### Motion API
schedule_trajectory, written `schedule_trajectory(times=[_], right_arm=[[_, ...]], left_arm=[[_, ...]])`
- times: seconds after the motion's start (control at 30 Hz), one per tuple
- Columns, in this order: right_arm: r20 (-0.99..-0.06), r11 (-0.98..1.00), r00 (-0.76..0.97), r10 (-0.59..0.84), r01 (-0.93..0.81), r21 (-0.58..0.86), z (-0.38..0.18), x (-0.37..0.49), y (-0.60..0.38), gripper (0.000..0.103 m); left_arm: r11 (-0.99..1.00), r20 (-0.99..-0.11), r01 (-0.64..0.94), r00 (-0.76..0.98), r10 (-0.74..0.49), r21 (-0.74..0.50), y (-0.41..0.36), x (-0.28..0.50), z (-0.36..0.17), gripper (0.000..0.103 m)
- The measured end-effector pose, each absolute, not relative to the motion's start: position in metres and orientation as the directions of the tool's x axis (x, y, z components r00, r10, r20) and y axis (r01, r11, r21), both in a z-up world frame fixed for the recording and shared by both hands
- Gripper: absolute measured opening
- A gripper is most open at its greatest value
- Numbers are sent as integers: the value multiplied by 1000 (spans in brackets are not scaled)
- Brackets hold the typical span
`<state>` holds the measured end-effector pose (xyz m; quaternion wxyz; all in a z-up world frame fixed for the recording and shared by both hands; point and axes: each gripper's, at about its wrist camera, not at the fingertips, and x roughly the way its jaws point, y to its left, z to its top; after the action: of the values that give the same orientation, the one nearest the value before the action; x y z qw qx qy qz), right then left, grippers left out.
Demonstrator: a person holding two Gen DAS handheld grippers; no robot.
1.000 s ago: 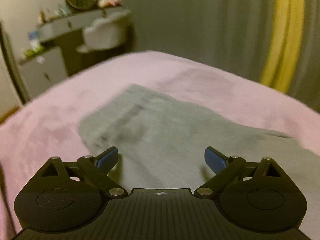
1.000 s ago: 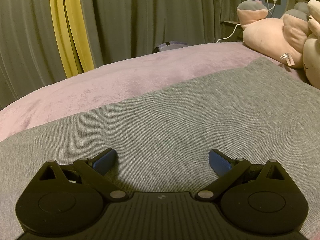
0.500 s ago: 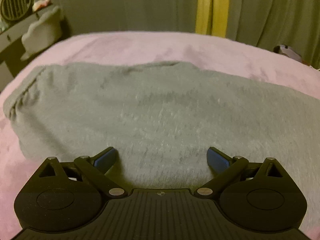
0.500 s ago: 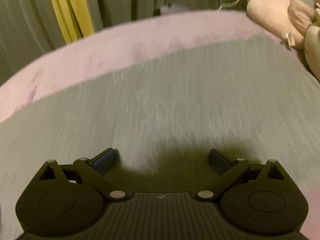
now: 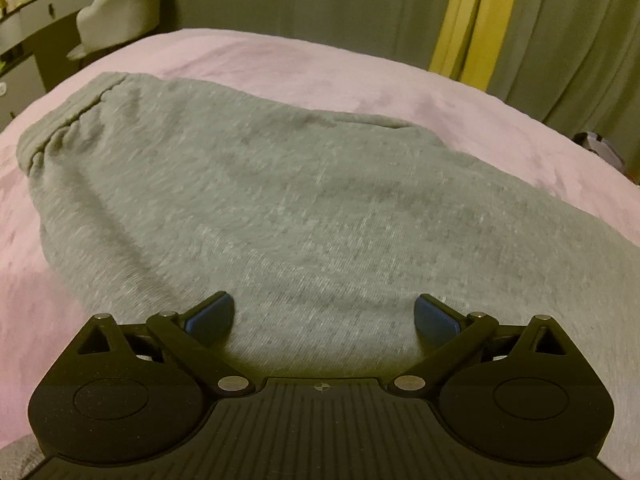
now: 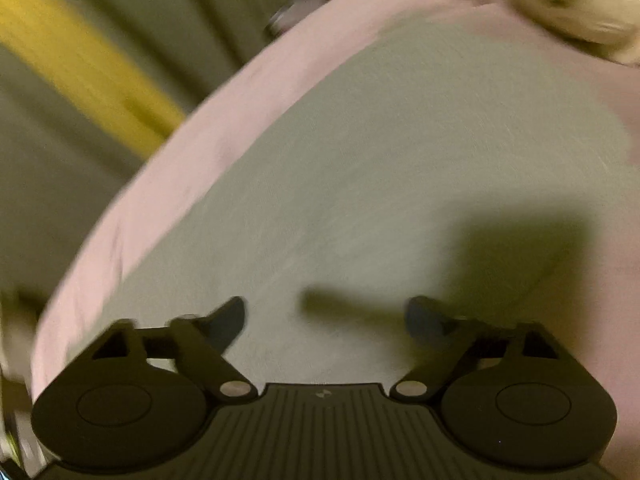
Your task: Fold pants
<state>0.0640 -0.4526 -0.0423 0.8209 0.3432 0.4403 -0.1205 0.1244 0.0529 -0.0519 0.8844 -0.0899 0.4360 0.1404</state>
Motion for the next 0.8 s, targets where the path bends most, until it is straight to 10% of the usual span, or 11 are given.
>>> schedule_trajectory(times=[0.07,0.47,0.8], right_arm=[[-794,685,606,53,556,470,-42,41,-481,45],[-779,512,626,-38,682,523,-58,-12,-535,9],[-740,485,671,-37,660,574,-54,-2,-544,4]], left_arm=[[946,-796,-324,579,174,-29,52,124,-53,102],[940,-791,-337,589,163,-56,55,124,-52,103],[935,-785,-349,595,170,-63,54,121,-52,103]])
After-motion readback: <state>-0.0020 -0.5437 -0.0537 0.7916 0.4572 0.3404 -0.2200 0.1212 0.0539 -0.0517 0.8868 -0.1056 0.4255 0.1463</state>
